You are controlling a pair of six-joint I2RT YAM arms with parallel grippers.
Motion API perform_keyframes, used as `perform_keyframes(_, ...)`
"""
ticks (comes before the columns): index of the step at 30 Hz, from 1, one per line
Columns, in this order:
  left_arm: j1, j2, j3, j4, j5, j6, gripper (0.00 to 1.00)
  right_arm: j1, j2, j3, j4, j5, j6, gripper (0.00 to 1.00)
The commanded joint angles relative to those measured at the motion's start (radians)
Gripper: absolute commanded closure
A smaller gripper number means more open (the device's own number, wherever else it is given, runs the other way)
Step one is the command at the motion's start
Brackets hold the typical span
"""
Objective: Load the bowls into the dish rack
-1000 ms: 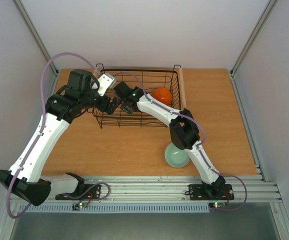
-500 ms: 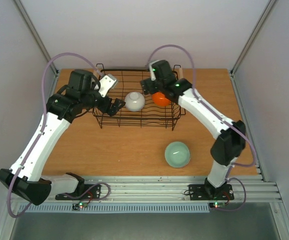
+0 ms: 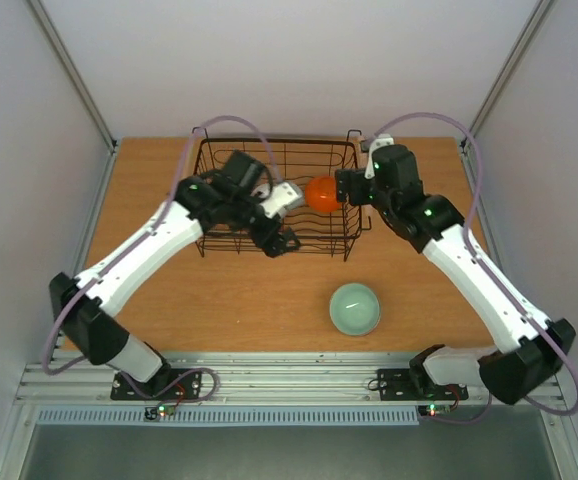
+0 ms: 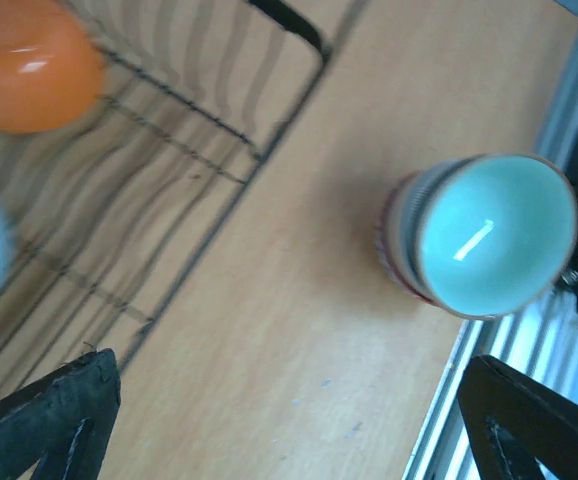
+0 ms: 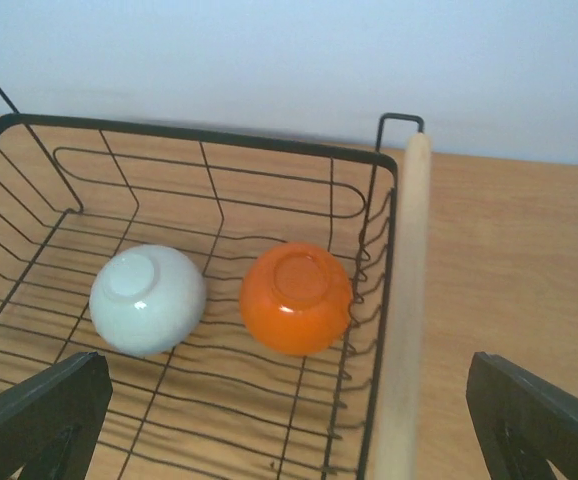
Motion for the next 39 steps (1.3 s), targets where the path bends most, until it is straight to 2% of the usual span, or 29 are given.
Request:
perform_keyframes(1, -0.139, 0.100, 0.073, -0.051, -0.005, 0.027, 0.10, 0.000, -0.119, -0.089, -0.003, 0.017, 0.064, 0.02)
perform_keyframes(7, -0.260, 0.220, 0.161, -0.099, -0.014, 0.033, 0.23, -0.001, -0.274, -0.176, -0.038, 0.067, 0.071, 0.02)
perform_keyframes(19, -0.412, 0.346, 0.175, -0.049, -0.108, 0.013, 0.28, -0.001, -0.385, -0.255, -0.073, 0.064, 0.083, 0.02)
perform_keyframes(27, -0.434, 0.408, 0.204, -0.023, -0.173, -0.007, 0.29, -0.001, -0.435, -0.287, -0.073, 0.026, 0.103, 0.01)
perform_keyframes(32, -0.434, 0.425, 0.206, -0.003, -0.197, -0.019, 0.29, -0.001, -0.594, -0.347, -0.034, 0.099, 0.112, 0.02)
perform_keyframes(39, -0.436, 0.458, 0.226, -0.002, -0.194, -0.024, 0.29, -0.001, -0.946, -0.463, 0.044, 0.305, 0.103, 0.02)
